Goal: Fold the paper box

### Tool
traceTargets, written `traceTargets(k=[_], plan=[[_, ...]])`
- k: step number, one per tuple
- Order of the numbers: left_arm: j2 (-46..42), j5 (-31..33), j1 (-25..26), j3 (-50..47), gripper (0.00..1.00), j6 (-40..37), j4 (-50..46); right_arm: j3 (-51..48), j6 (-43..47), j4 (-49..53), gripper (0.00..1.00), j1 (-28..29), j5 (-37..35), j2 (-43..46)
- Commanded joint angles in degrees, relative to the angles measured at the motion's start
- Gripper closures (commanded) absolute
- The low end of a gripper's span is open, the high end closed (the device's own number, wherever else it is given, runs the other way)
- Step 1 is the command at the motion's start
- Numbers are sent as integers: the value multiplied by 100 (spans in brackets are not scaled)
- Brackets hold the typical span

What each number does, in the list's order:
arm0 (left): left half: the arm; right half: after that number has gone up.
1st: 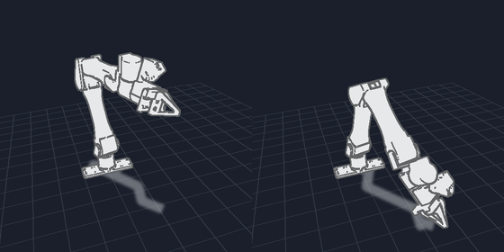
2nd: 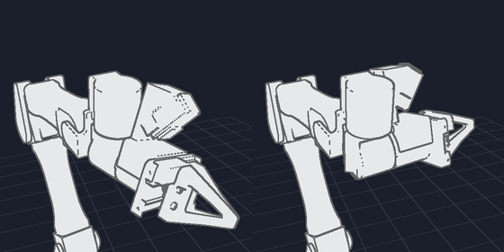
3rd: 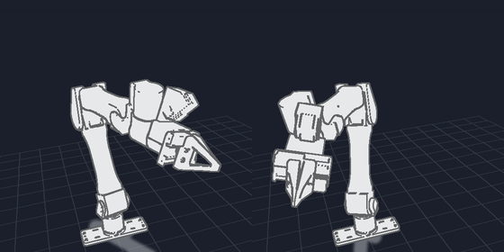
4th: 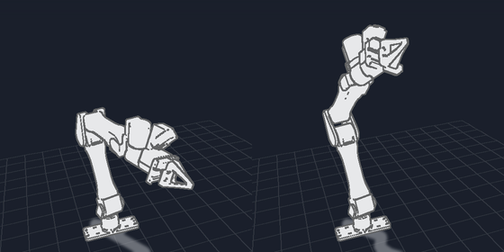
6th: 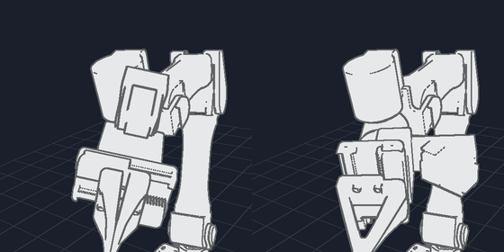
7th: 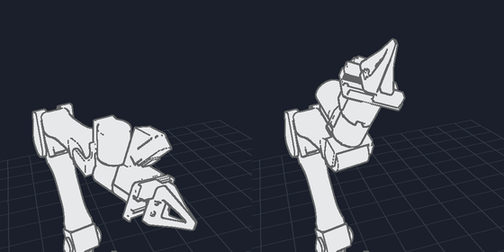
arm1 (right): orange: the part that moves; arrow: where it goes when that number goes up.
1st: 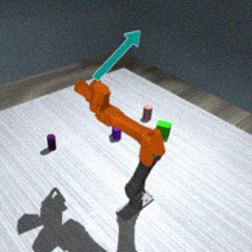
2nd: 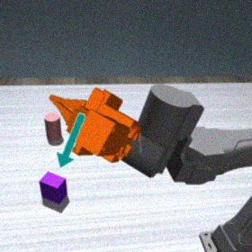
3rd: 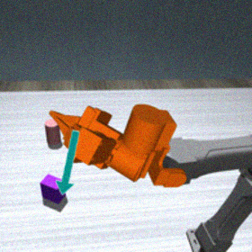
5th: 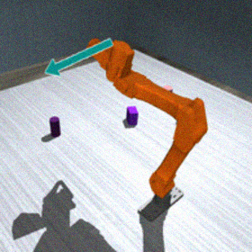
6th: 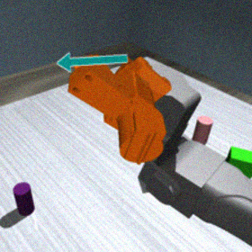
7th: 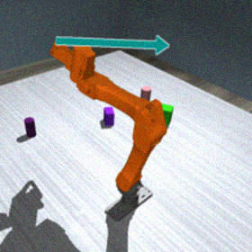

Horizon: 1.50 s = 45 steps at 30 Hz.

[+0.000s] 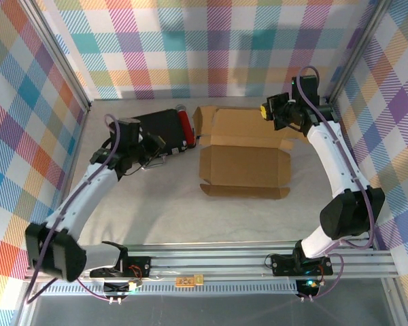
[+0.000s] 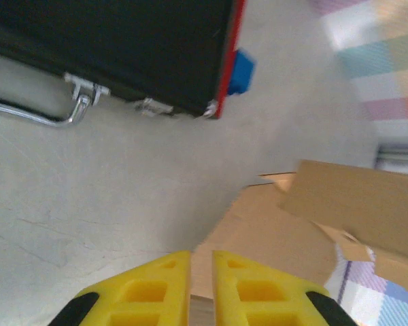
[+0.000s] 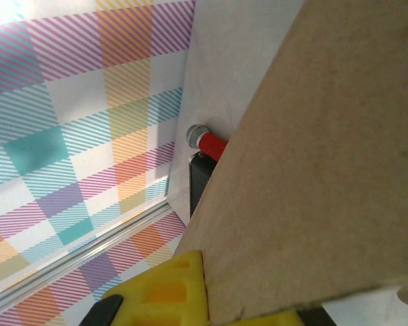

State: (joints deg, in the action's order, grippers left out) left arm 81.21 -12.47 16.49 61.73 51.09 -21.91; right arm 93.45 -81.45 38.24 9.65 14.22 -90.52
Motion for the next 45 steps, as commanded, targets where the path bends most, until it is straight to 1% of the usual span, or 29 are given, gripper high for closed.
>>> traceTargets(k=[1, 4, 6, 8, 13, 18, 20, 25, 28, 30, 34, 36, 41, 45], plan=[[739, -584, 100, 102, 87, 9, 1163, 216, -223, 272, 100, -66, 239, -97], [1376, -656, 107, 59, 89, 182, 1873, 262, -367, 239, 100, -138, 363, -122], [1710, -765, 134, 53, 90, 437, 2408, 279, -481, 218, 100, -199, 488, -148], [1979, -844, 194, 93, 87, 652, 2975, 286, -602, 215, 100, -265, 658, -173], [2407, -801, 300, 322, 81, 843, 3488, 297, -717, 324, 100, -393, 798, -156], [2712, -852, 354, 298, 79, 1100, 4014, 312, -898, 246, 100, -481, 1009, -170], [2796, -929, 360, 302, 77, 1252, 4366, 357, -925, 267, 100, -500, 1069, -189], [2966, -1159, 437, 462, 76, 1332, 4742, 326, -1002, 142, 100, -541, 1130, -213], [2818, -1151, 542, 322, 75, 1305, 4948, 288, -1065, 18, 100, -570, 1166, -246], [2619, -1040, 619, 181, 75, 1238, 4895, 275, -1074, -23, 100, -594, 1183, -270], [2201, -721, 822, -51, 70, 916, 4596, 160, -1152, -194, 100, -598, 1209, -282], [2010, -465, 976, -41, 64, 589, 4159, 133, -1180, -229, 100, -597, 1254, -299], [1572, 505, 1467, 121, 50, -488, 2914, 67, -1214, -280, 100, -597, 1293, -317], [1724, 796, 1776, 403, 49, -1123, 2344, 23, -1286, -359, 100, -596, 1368, -308]])
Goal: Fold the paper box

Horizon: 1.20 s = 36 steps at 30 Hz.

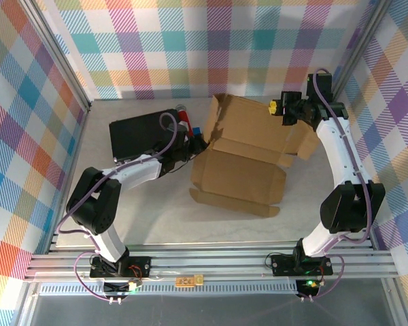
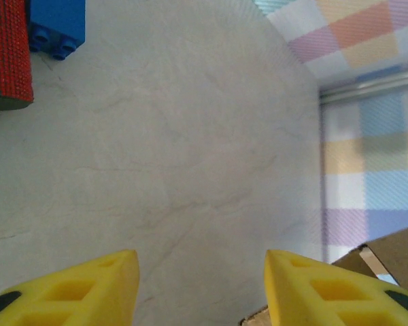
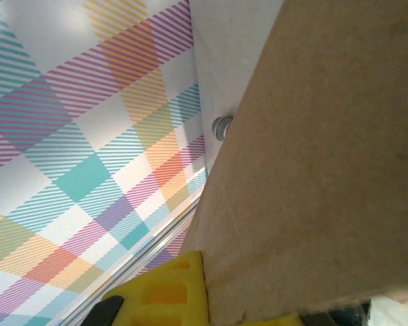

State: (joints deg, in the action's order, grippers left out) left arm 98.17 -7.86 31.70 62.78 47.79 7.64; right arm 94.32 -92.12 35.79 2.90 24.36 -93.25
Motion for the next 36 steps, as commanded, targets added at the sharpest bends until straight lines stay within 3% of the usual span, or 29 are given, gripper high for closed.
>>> traceTargets(k=[1, 8, 13, 18, 24, 30, 36], plan=[[106, 442, 318, 375, 49, -938, -748, -64, -219, -112, 100, 80, 363, -35], [240, 2016, 840, 904, 49, -1537, -1858, -159, -128, -47, 100, 80, 427, 9], [-424, 2430, 839, 611, 41, -1470, -2155, -84, 360, 138, 100, 86, 193, -31], [-1560, 2000, 654, 50, 36, -1632, -2705, 67, 760, 110, 100, 95, 104, -157], [-2635, 1099, 38, -243, 45, -2162, -3230, 143, 1091, -30, 100, 219, 117, -335], [-2672, 543, -668, -79, 47, -2294, -3418, -385, 1476, -988, 100, 590, 236, -488], [-2563, 383, -719, -212, 47, -2185, -3300, -994, 2045, -1639, 100, 813, 214, -537]])
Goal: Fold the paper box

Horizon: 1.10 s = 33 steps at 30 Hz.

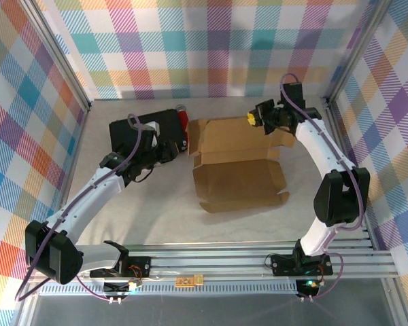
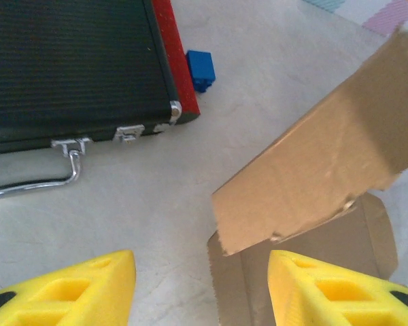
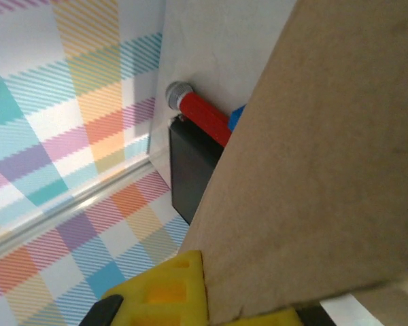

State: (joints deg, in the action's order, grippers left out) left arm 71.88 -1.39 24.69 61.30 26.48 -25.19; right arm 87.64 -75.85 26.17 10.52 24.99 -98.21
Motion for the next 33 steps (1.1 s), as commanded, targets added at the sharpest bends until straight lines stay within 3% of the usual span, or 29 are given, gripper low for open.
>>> traceTargets(k=[1, 10, 14, 25, 33], plan=[[79, -261, -17, -127, 46, -31, 11, -561, 427, -995, 100, 63, 213, -31], [-7, -96, -19, -469, 45, -26, 118, -1913, 662, -3716, 100, 117, 846, 127], [-3, -107, -17, -585, 45, -49, 271, -2110, 542, -4193, 100, 117, 901, 92], [389, -603, -115, -700, 46, -943, 1415, -2145, 671, -4245, 100, 117, 1058, 103], [700, -1751, -228, -1151, 48, -2334, 2898, -2070, 840, -4002, 100, 117, 1169, 6]])
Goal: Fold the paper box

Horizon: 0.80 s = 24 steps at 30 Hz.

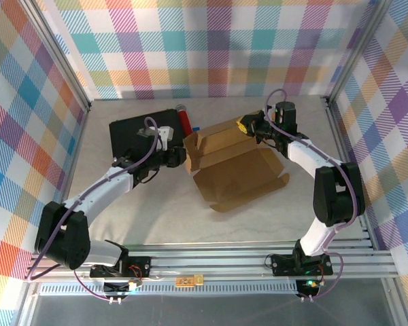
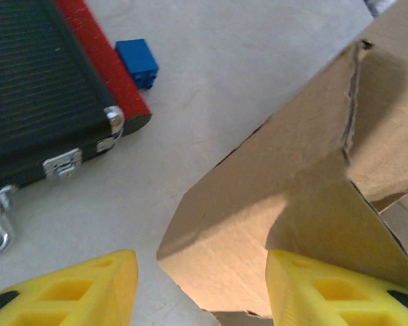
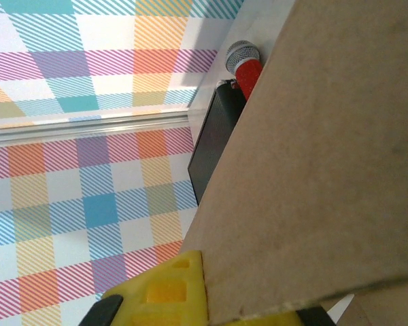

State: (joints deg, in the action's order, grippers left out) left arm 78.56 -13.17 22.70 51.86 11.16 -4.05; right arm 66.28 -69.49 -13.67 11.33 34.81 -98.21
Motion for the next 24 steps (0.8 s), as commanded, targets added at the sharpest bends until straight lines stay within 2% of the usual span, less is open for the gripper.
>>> traceTargets(k=[1, 7, 16, 24], plan=[[53, -604, -40, -250, 48, -939, 858, 80, 213, 8, 100, 36, 207, -12], [214, -909, -41, -229, 49, -1410, 827, 136, 262, 124, 100, 37, 244, -44], [-102, -1201, 49, -381, 44, -1967, 618, 330, 296, 309, 100, 27, 320, -170], [71, -956, 97, -451, 43, -2011, 837, 473, 313, 439, 100, 36, 329, -235]])
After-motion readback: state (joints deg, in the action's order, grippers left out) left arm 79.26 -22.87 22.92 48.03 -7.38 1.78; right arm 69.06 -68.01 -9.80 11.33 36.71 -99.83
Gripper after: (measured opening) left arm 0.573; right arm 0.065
